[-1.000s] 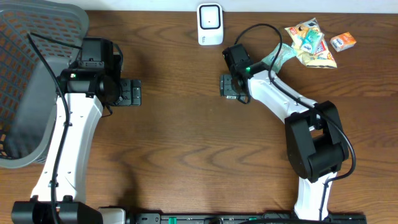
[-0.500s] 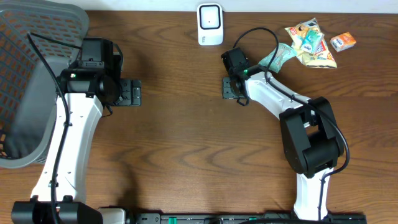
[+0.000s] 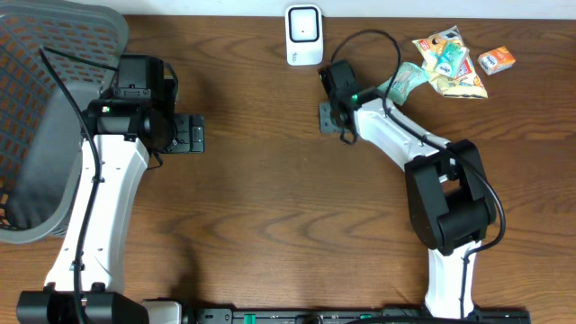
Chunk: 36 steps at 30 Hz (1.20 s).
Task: Scan the item barcode
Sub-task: 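Lift the tin and hold it in front of the scanner window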
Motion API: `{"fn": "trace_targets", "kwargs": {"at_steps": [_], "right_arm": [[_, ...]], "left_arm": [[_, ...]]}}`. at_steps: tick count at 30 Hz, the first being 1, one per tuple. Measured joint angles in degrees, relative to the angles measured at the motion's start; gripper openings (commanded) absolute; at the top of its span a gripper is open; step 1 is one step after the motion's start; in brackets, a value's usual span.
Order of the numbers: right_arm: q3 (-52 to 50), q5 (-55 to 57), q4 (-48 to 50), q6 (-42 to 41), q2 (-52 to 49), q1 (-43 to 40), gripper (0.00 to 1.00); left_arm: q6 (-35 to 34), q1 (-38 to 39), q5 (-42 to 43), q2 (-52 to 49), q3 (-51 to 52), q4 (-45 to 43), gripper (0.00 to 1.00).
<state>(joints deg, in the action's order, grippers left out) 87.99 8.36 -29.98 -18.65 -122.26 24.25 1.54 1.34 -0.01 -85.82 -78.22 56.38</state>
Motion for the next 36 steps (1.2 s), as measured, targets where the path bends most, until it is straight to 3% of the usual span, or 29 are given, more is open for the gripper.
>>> {"fn": "trace_targets", "kwargs": {"at_steps": [12, 18, 22, 29, 36], "right_arm": [[14.51, -0.04, 12.55, 7.65, -0.15, 0.0, 0.31], [18.97, -1.11, 18.84, 8.92, -0.39, 0.0, 0.36], [27.17, -1.36, 19.08, 9.38, -4.72, -0.02, 0.41], [39.76, -1.49, 21.11, 11.72, -16.81, -0.02, 0.41], [41.16, -0.9, 29.35, 14.6, -22.93, -0.07, 0.41]], "left_arm": [[0.0, 0.0, 0.02, 0.0, 0.0, 0.0, 0.98], [0.0, 0.0, 0.02, 0.0, -0.02, 0.0, 0.98], [0.0, 0.0, 0.02, 0.0, -0.02, 0.02, 0.98], [0.0, 0.0, 0.0, 0.0, -0.02, 0.0, 0.98], [0.0, 0.0, 0.0, 0.0, -0.02, 0.0, 0.98]]}}
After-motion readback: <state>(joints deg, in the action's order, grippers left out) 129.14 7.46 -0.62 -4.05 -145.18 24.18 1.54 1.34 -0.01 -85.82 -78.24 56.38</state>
